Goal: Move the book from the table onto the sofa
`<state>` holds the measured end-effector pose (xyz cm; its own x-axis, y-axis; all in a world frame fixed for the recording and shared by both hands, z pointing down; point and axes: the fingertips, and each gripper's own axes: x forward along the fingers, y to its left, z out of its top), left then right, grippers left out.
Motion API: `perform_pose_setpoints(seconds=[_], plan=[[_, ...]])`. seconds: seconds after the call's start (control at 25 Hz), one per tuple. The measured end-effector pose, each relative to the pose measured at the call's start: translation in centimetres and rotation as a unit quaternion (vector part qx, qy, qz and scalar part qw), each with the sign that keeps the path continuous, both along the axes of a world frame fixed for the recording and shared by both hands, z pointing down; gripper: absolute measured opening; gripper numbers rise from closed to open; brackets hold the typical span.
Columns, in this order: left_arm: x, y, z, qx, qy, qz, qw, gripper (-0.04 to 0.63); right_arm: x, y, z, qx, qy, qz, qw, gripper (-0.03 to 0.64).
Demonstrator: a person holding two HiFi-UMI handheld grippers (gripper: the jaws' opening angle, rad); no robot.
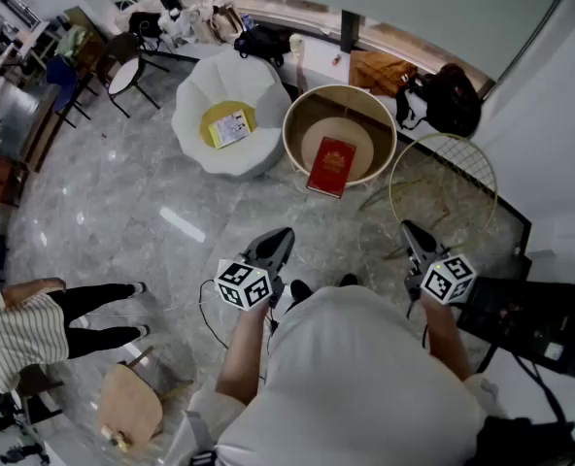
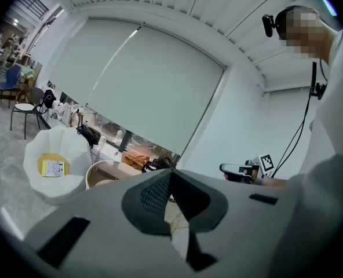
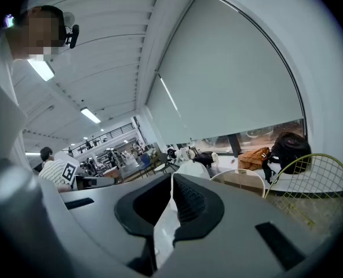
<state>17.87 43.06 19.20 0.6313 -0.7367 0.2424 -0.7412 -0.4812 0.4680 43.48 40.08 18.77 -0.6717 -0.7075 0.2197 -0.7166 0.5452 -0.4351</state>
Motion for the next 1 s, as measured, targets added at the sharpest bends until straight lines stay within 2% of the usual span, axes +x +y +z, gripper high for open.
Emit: perform_pose_setpoints(seconds=[0.68,1.0], plan=[[3.1,0.4,0.4,-0.010,-0.005,-0.011,0.9999,0.002,2.1,-0.4,0.6,-0.009,-0.010,-0.028,1.000,0.041],[5.1,-0.5,0.8,0.004,-0.021,-0.024,0.9995,0.002,3.8,-1.4,1.8,-0.013,-0.001,-0.059,0.998,0.041]])
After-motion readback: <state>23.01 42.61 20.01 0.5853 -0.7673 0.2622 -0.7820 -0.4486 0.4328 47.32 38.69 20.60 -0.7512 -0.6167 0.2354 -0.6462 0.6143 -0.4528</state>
